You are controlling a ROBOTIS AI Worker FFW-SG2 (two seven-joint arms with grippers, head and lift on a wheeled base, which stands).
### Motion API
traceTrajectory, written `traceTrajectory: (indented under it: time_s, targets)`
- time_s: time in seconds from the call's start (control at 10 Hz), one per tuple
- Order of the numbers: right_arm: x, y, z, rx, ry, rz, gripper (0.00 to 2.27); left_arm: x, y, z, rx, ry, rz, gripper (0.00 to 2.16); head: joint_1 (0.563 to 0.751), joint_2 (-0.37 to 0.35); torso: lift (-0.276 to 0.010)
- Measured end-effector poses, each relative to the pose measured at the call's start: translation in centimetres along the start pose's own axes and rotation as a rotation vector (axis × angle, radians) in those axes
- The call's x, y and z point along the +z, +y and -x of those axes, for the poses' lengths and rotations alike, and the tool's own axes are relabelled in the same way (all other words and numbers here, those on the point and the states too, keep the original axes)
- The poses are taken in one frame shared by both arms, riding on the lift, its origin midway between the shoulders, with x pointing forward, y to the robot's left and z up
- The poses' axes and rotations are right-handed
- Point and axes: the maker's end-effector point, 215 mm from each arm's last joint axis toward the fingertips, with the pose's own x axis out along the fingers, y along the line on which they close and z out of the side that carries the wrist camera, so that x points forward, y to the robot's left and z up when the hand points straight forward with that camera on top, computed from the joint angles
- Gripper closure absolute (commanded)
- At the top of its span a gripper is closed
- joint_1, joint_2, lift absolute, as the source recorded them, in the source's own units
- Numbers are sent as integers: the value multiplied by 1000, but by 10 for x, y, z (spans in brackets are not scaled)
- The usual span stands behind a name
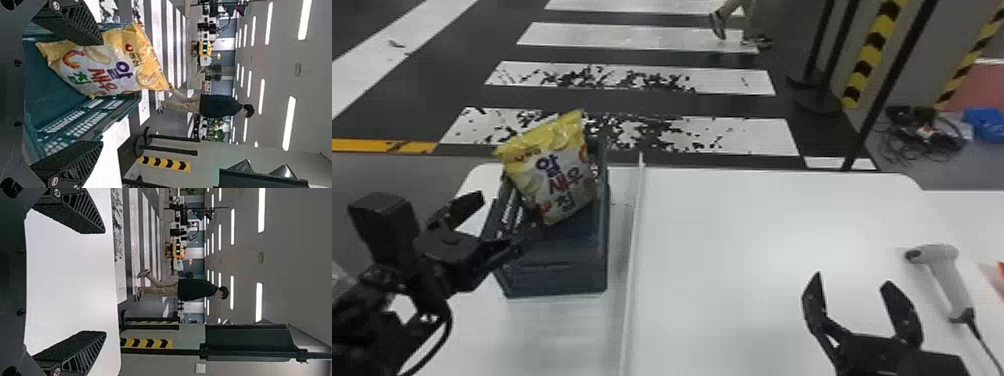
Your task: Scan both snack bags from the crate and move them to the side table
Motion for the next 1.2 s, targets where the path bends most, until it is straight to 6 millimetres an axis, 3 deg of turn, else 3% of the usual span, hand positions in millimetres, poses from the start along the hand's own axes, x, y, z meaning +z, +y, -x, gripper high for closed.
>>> traceTrajectory:
  time_s: [0.6,0.9,1.2]
  targets:
    - [-7,2,0,4,34,14,76,41,92,-54,40,-31,-71,97,695,82,-99]
    - [-10,9,-2,17,52,22,76,47,104,-82,-13,-31,-109,97,695,94,-99]
    - [-12,16,-6,29,61,26,76,33,104,-106,-50,25,-154,97,695,94,-99]
